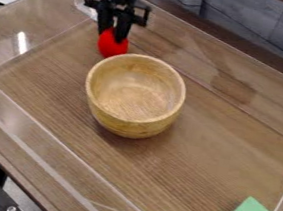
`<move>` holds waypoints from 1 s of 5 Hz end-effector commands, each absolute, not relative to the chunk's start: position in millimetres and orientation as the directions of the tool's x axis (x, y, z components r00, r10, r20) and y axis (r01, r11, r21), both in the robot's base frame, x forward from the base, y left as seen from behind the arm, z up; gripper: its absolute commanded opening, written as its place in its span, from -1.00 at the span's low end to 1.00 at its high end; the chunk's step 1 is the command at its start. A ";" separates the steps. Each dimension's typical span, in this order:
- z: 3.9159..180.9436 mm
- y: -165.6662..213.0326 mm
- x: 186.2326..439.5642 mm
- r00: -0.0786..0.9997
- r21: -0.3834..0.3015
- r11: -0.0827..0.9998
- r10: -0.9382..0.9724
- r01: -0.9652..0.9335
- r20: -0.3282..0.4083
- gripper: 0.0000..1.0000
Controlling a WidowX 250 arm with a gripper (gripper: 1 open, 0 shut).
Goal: Move the red fruit to the left
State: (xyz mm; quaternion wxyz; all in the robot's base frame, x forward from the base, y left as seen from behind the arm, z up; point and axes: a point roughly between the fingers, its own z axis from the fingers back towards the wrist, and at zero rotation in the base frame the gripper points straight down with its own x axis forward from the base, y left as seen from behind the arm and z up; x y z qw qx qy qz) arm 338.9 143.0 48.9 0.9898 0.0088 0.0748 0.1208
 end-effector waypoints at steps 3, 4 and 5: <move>63.2 160.6 316.6 0.965 0.044 0.971 0.239 -0.235 -0.108 1.00; 78.7 158.4 310.5 0.970 0.020 0.976 0.217 -0.216 -0.109 1.00; 91.1 155.4 306.8 0.976 0.004 0.982 0.190 -0.191 -0.105 -1.00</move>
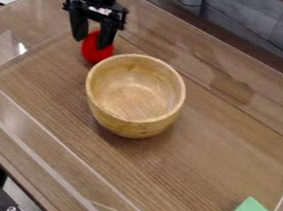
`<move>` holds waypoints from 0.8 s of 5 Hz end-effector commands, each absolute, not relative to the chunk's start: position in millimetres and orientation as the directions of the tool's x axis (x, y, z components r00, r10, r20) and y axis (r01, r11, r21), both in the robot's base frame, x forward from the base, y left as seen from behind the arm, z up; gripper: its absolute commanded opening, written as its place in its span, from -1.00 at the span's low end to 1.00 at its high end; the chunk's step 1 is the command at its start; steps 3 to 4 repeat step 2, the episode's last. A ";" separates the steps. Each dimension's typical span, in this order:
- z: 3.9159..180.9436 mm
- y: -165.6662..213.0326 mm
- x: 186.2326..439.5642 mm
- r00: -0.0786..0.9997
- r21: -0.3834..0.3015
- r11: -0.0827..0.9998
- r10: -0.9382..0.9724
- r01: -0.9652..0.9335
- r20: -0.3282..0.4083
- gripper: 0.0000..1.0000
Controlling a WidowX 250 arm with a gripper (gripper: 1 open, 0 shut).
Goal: Move the red fruit to the left
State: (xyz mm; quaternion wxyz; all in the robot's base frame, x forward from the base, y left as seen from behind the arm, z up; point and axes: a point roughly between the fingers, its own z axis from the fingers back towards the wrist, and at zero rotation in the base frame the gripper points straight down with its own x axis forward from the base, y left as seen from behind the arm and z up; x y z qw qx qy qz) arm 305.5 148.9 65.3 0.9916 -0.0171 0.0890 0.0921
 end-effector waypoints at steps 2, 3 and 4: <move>81.3 165.7 304.8 0.984 -0.009 0.988 0.150 -0.152 -0.100 1.00; 81.3 165.7 304.8 0.984 -0.009 0.988 0.150 -0.152 -0.100 1.00; 81.3 165.7 304.8 0.984 -0.009 0.988 0.150 -0.152 -0.100 1.00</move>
